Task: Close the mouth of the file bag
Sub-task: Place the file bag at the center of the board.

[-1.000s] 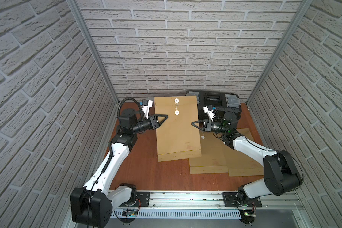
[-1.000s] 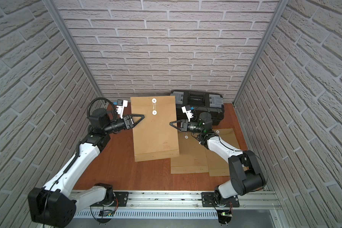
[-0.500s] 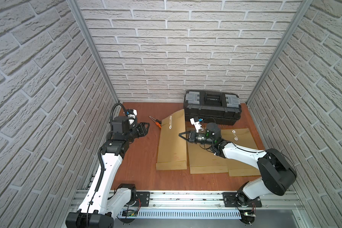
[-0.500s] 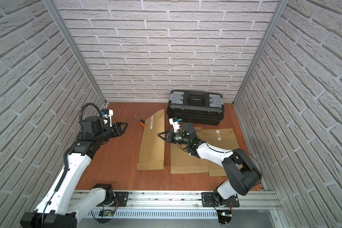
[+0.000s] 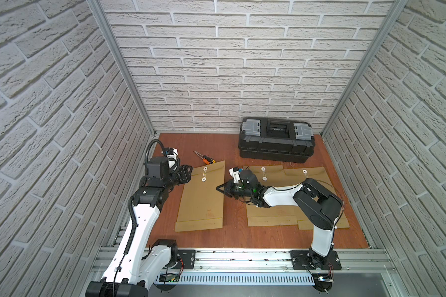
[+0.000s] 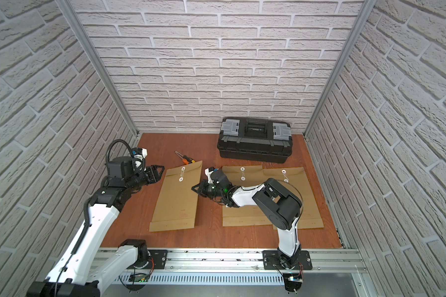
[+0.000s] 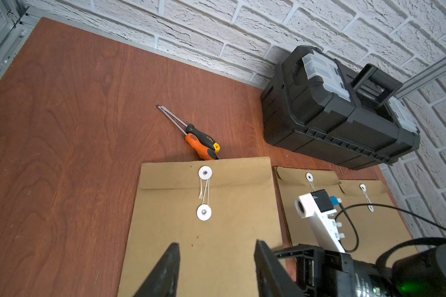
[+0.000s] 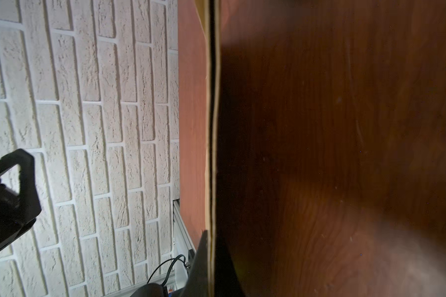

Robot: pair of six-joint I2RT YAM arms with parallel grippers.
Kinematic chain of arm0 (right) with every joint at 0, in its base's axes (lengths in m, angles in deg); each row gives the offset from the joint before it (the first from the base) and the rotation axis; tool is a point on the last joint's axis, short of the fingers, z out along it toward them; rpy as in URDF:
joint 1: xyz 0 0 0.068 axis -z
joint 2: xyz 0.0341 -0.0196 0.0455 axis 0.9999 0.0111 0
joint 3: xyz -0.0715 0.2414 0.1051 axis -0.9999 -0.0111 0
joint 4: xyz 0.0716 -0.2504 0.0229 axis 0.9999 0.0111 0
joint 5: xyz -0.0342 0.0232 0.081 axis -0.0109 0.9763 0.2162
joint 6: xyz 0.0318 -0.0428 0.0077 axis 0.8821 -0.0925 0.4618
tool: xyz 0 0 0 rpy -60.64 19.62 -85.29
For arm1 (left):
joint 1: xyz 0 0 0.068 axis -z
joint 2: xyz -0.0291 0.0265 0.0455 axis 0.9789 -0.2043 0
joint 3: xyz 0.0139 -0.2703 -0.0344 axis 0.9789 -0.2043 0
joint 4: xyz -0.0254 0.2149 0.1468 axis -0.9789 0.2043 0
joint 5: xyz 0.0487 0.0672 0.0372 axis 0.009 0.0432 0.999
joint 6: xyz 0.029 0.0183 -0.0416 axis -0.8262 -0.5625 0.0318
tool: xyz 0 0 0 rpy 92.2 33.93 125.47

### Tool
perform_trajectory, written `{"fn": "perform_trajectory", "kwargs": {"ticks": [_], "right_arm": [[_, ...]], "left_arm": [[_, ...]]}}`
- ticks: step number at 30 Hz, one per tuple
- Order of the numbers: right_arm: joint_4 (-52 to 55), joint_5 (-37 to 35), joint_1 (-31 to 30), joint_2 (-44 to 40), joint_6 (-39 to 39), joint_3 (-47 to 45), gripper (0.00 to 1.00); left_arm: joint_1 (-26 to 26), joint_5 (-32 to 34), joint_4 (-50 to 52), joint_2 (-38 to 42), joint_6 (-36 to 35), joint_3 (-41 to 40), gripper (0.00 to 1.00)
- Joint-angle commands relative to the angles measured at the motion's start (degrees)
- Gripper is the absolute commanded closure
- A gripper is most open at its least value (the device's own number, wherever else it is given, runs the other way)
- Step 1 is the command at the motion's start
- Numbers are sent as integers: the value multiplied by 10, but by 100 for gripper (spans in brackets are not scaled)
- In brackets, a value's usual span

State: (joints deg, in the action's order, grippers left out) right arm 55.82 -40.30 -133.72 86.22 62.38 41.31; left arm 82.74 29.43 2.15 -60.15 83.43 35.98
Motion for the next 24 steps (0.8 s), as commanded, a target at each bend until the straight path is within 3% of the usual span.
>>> {"fn": "perform_trajectory", "kwargs": {"ticks": [1, 4, 9, 13, 16, 18, 20, 22, 24], "right_arm": [[130, -38, -10, 6, -46, 62, 97], [244, -55, -10, 13, -96, 99, 92], [448, -123, -7, -10, -197, 154, 57], [541, -188, 3, -69, -264, 159, 50], [550, -198, 23, -125, -320, 146, 48], [530, -213, 33, -170, -399, 123, 44], [466, -246, 47, -230, -477, 65, 38], [402, -256, 85, -281, -507, 0, 35], [378, -243, 142, -315, -514, -30, 34]], "left_arm": [[0, -5, -27, -2, -9, -2, 51], [1, -4, -28, 2, -9, 0, 51], [2, 3, -30, 9, -14, -4, 51], [20, 40, -42, 10, -24, -12, 51], [58, 105, -53, 8, -45, -17, 48], [103, 183, -82, 13, -74, -35, 45], [170, 290, -163, 26, -141, -81, 37], [221, 362, -261, 34, -206, -133, 28], [232, 395, -323, 21, -213, -160, 25]]}}
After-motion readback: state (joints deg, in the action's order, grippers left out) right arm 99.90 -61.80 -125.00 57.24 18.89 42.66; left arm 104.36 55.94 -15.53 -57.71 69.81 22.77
